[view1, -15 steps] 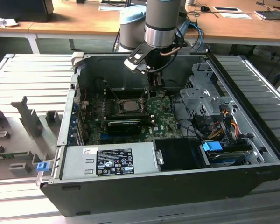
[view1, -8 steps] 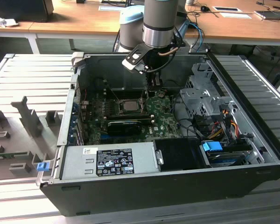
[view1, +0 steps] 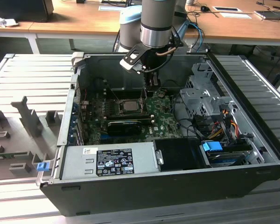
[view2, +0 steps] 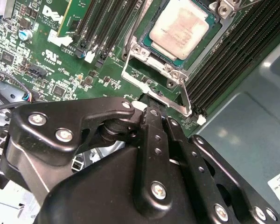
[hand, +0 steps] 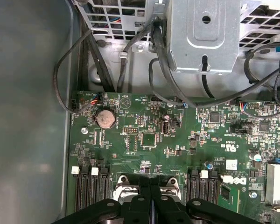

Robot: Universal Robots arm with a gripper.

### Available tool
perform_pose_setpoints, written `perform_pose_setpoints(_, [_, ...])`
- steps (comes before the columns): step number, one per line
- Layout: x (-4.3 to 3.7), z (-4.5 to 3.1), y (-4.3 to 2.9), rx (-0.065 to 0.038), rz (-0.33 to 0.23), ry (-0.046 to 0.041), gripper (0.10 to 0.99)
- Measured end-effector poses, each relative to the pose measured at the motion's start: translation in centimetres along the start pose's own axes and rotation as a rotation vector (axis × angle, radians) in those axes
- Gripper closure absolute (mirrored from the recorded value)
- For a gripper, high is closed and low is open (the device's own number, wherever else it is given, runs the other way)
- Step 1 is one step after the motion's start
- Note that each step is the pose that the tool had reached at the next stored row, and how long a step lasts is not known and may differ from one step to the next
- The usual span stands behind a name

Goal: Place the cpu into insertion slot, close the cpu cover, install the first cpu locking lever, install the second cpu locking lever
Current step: 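Close the cpu cover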

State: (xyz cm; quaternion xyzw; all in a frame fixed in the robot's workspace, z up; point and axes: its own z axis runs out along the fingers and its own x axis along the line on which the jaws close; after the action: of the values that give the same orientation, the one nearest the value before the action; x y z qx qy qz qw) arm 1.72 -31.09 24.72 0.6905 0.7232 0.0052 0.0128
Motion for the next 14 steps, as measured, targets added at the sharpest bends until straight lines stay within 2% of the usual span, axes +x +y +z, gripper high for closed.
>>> perform_pose_setpoints(14, [0.02, -0.01, -0.41, 0.000, 0.000, 0.0000, 0.980])
